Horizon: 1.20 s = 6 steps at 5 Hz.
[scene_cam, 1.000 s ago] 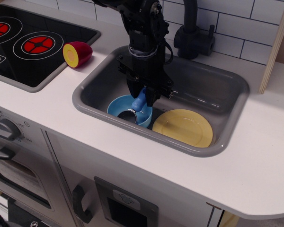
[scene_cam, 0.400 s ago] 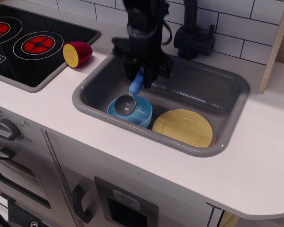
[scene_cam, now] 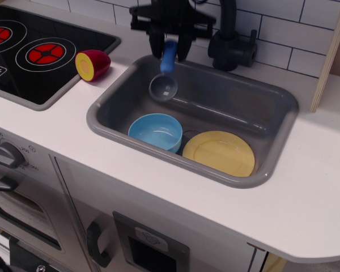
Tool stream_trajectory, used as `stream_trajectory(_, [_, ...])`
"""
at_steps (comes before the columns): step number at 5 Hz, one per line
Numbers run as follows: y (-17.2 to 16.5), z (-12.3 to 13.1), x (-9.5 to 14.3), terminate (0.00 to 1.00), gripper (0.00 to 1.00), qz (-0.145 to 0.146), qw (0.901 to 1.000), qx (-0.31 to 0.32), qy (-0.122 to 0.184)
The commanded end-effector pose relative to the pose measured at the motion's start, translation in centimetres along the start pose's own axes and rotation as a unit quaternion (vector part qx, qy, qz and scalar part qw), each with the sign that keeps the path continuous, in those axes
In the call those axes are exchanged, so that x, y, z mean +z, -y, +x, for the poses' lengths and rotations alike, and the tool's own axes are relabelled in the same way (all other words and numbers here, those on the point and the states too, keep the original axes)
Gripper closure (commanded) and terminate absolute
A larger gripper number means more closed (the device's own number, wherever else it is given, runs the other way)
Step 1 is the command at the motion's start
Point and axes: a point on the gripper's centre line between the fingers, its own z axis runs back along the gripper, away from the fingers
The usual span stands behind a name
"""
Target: Take spoon out of bowl sink
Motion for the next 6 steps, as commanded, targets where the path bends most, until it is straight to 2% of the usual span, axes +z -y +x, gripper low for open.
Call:
stream_trajectory(1, [1.1,0.5,-1.4,0.00,1.00,0.076,0.9725,0.220,0.015])
stream_trajectory(2, [1.6,-0.5,-2.4,0.00,1.00,0.065,0.9473,0.311,0.038])
stream_trajectory(3, [1.9,-1.1,-3.2,0.00,1.00,0.065,0.9194,0.385,0.048])
stream_trajectory(4, [1.4,-1.1,-3.8,0.00,1.00,0.063,0.8884,0.444,0.101])
stream_trajectory(5, [0.8,-1.1,-4.7,0.00,1.00,0.066,0.8803,0.460,0.096])
stream_trajectory(6, [0.6,-1.7,-5.3,0.00,1.00,0.070,0.8808,0.460,0.086])
